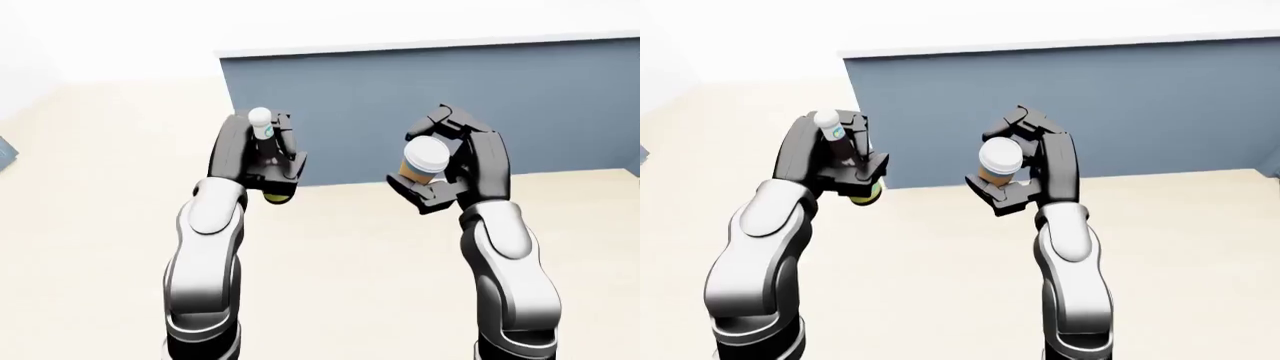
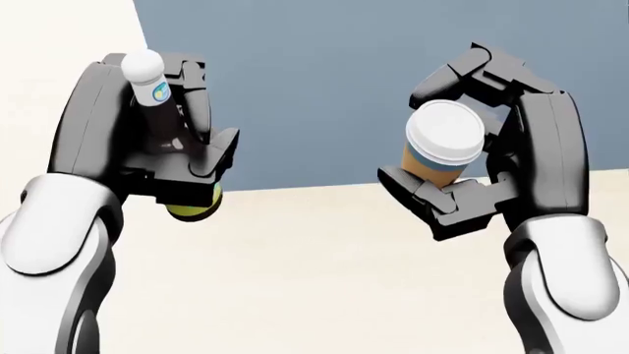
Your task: Move the drinks to the dining counter.
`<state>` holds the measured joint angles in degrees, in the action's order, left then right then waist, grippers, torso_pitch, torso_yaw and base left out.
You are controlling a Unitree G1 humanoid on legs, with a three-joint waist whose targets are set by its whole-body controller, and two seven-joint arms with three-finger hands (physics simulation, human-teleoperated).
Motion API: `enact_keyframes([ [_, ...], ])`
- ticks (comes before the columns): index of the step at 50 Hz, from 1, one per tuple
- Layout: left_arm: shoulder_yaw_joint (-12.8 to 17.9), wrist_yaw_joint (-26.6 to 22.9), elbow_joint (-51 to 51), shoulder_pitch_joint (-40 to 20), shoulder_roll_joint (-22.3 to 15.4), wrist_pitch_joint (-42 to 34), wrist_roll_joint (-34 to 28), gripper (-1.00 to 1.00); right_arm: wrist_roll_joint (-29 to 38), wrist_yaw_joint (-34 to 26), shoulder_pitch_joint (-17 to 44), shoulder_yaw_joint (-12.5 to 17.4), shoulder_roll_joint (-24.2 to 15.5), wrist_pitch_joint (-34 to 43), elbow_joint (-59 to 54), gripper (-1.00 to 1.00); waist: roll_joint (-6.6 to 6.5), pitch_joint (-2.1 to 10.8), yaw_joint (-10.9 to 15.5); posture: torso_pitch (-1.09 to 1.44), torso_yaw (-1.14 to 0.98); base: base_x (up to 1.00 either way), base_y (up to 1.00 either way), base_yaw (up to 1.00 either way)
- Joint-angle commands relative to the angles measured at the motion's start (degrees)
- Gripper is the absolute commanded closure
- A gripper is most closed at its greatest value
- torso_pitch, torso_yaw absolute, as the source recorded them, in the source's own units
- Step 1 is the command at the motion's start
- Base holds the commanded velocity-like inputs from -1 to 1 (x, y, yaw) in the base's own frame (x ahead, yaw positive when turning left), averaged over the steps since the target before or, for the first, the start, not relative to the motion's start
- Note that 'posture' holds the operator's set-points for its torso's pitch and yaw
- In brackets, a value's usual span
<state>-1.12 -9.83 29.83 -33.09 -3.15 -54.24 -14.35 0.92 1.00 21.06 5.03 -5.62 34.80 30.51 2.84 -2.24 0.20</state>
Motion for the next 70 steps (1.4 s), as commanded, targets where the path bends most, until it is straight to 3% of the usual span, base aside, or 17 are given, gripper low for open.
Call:
enact_keyframes([
  [1, 0.76, 0.43, 1.85, -2.05, -0.55, 1.41, -0.39, 1.0, -0.06, -0.01, 1.88, -0.22, -0.18, -1.34, 1.87, 1.0, 0.75, 1.53, 0.25, 0.0, 0.0, 0.33, -0.06, 0.0],
  [6, 0.78, -0.13, 2.48, -4.41, -1.16, -0.91, -0.69, 1.0, 0.1, -0.11, 2.5, -0.27, -0.23, -0.15, 2.91, 1.0, -1.07, -0.98, 1.06, 0.0, 0.0, 0.63, -0.09, 0.0],
  [23, 0.97, -1.15, 4.57, -8.46, -2.29, -5.59, -1.21, 1.0, -0.16, -0.25, 6.29, 0.04, -0.98, 6.48, 8.08, 1.0, -2.36, 1.3, 1.48, 0.0, 0.0, 0.79, -0.1, 0.0],
  [26, 0.96, -1.32, 5.11, -8.6, -2.37, -6.09, -1.31, 1.0, -0.15, -0.11, 6.69, -0.3, -1.05, 7.91, 9.51, 1.0, -2.77, -2.29, 1.52, 0.0, 0.0, 0.79, -0.1, 0.0],
  [32, 1.65, -1.73, 5.94, -9.3, -3.14, -7.18, -1.23, 1.0, -0.11, -0.18, 7.53, -0.5, -1.07, 9.64, 11.11, 1.0, -5.62, 0.54, 1.76, 0.0, 0.0, 0.79, -0.1, 0.0],
  [36, 1.58, -1.85, 6.79, -9.68, -3.36, -8.13, -1.19, 1.0, -0.32, -0.08, 8.27, -0.36, -1.1, 11.21, 12.47, 1.0, -4.29, 1.83, 1.7, 0.0, 0.0, 0.79, -0.1, 0.0],
  [38, 1.52, -1.94, 7.26, -10.35, -3.53, -9.06, -1.28, 1.0, -0.59, -0.12, 8.43, -0.08, -1.23, 11.78, 13.22, 1.0, -0.56, 2.17, 0.83, 0.0, 0.0, 0.79, -0.1, 0.0],
  [41, 1.16, -2.21, 8.35, -11.15, -3.74, -10.58, -1.57, 1.0, -1.15, 0.02, 8.97, 0.23, -1.42, 13.04, 14.43, 1.0, 0.28, -1.5, 0.45, 0.0, 0.0, 0.59, -0.04, 0.0],
  [44, 1.42, -2.57, 8.35, -12.16, -4.12, -11.36, -1.76, 1.0, -1.66, 0.32, 10.08, 0.6, -1.87, 14.71, 15.43, 1.0, 0.8, 0.84, 0.31, 0.0, 0.0, 0.24, 0.0, 0.0],
  [51, 1.28, -2.86, 8.56, -13.41, -4.33, -12.4, -2.09, 1.0, -2.45, 0.76, 11.2, 0.72, -2.44, 16.92, 17.13, 1.0, -2.74, 0.97, -0.28, 0.0, 0.0, 0.54, 0.0, 0.0],
  [53, 1.14, -2.87, 8.51, -13.71, -4.29, -12.61, -2.16, 1.0, -2.63, 0.83, 11.45, 0.81, -2.55, 17.31, 17.37, 1.0, -6.9, 2.14, 0.47, 0.0, 0.0, 0.63, 0.0, 0.0],
  [55, 1.11, -2.97, 8.61, -13.86, -4.29, -12.77, -2.21, 1.0, -2.91, 0.93, 11.62, 0.94, -2.59, 17.58, 17.66, 1.0, -5.6, -1.03, -0.16, 0.0, 0.0, 0.63, 0.0, 0.0],
  [64, 1.32, -2.78, 8.35, -14.5, -4.12, -12.77, -1.95, 1.0, -3.66, 1.22, 11.83, 1.2, -3.1, 17.71, 17.98, 1.0, -4.41, 1.02, 1.54, 0.0, 0.0, 0.63, 0.0, 0.0],
  [66, 1.28, -2.85, 8.64, -14.69, -4.22, -13.14, -1.95, 1.0, -3.79, 1.21, 11.69, 1.11, -3.13, 17.53, 18.09, 1.0, -3.0, 1.24, 1.49, 0.0, 0.0, 0.57, 0.0, 0.0],
  [68, 1.35, -2.8, 8.59, -14.76, -4.16, -13.13, -1.89, 1.0, -3.92, 1.25, 11.77, 1.19, -3.11, 17.42, 18.01, 1.0, 2.44, 2.43, 0.85, 0.0, 0.0, 0.13, 0.0, 0.0],
  [69, 1.33, -2.77, 8.59, -14.78, -4.14, -13.13, -1.88, 1.0, -3.92, 1.28, 11.8, 1.15, -3.13, 17.49, 18.04, 1.0, 0.41, 0.79, 1.45, 0.0, 0.0, 0.02, 0.0, 0.0],
  [70, 1.3, -2.75, 8.6, -14.77, -4.14, -13.13, -1.86, 1.0, -3.96, 1.32, 11.91, 1.2, -3.17, 17.67, 18.1, 1.0, 2.08, -1.05, 1.42, 0.0, 0.0, 0.03, 0.0, 0.0],
])
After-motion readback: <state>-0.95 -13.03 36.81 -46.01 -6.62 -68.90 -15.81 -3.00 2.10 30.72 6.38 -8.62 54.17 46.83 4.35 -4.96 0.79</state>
